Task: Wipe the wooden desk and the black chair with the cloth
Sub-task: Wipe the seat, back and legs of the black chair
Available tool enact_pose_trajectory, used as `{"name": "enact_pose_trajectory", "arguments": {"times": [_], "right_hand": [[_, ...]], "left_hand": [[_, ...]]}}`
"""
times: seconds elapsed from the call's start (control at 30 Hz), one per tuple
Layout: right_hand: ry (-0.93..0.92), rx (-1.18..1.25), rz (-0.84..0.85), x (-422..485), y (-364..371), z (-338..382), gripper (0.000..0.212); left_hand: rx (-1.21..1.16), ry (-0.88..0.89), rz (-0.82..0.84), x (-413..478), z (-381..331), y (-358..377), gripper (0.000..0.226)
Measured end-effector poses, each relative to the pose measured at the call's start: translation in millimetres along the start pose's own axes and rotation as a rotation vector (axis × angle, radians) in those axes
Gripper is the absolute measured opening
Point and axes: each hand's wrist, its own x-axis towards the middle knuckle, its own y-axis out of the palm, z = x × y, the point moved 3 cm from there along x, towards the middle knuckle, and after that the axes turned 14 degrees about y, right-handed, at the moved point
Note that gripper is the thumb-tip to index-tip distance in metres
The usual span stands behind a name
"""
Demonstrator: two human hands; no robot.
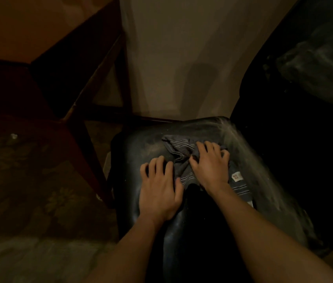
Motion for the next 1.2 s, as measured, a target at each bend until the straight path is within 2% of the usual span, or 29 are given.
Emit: {"name": "enact_pose_trajectory", "arguments": {"times": [0.3,0.53,0.77,1.07,1.2], "right_hand": [[-0.258,0.137,0.205,17,11,54,0.059],[-0.29,0.151,0.184,19,13,55,0.057],[-0.21,0.154,0.095,38,17,37,0.054],[0.1,0.126,0.021,70,16,-42,0.054],[0.212,0.108,-0.007,75,15,-52,0.053]], "left_hand": [[-0.075,0.017,0.014,2,3,4,0.055],[-0.032,-0.013,0.041,4,6,6,0.054],[-0.013,-0.011,0.047,6,13,10,0.065],[-0.021,0.034,0.097,9,15,11,0.068],[-0.023,0.047,0.11,9,14,12,0.069]]}}
